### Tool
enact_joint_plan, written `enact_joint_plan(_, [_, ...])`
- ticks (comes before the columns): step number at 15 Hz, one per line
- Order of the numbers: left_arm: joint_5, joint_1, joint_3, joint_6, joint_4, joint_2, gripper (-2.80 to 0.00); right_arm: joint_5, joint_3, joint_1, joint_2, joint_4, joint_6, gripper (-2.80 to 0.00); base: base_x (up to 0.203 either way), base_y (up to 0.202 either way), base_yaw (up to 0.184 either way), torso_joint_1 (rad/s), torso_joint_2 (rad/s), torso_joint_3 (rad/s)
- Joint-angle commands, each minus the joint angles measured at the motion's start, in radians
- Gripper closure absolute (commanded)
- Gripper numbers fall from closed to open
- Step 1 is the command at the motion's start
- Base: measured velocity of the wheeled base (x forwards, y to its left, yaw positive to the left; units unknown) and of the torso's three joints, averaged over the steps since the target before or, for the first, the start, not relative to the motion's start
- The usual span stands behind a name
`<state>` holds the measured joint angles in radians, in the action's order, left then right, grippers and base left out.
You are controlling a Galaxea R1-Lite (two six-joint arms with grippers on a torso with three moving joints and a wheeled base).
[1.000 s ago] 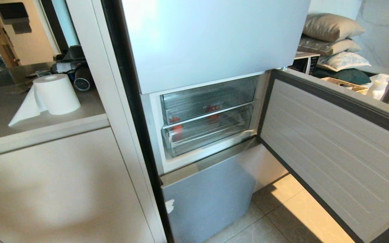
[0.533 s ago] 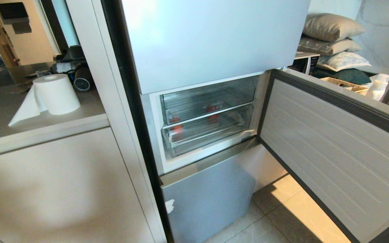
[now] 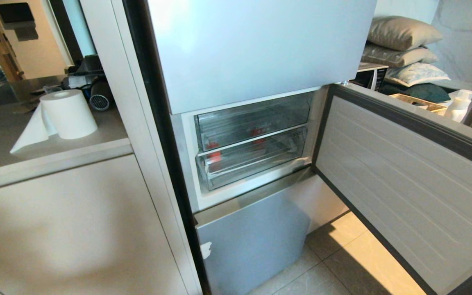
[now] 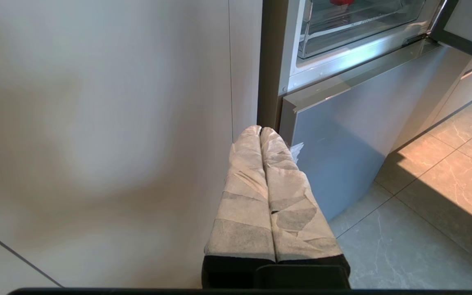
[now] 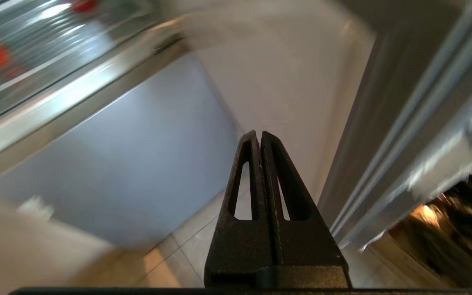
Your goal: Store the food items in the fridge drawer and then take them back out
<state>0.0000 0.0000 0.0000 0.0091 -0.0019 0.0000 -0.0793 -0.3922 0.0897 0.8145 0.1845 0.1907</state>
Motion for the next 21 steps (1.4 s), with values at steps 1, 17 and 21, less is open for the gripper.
enact_joint_plan(1, [0.0, 0.0, 0.002, 0.0, 0.0, 0.002, 0.0, -0.001, -0.008, 0.072, 0.185, 0.088, 0.004, 0.0, 0.0, 0.0, 0.0, 0.0, 0.0, 0.0])
enact_joint_plan(17, [0.0, 0.0, 0.002, 0.0, 0.0, 0.002, 0.0, 0.296, 0.377, 0.168, -0.259, 0.099, -0.264, 0.0, 0.0, 0.0, 0.0, 0.0, 0.0, 0.0])
enact_joint_plan(21, [0.0, 0.0, 0.002, -0.001, 0.0, 0.002, 0.0, 0.233, 0.354, 0.117, -0.478, -0.179, -0.329, 0.0, 0.0, 0.0, 0.0, 0.0, 0.0, 0.0])
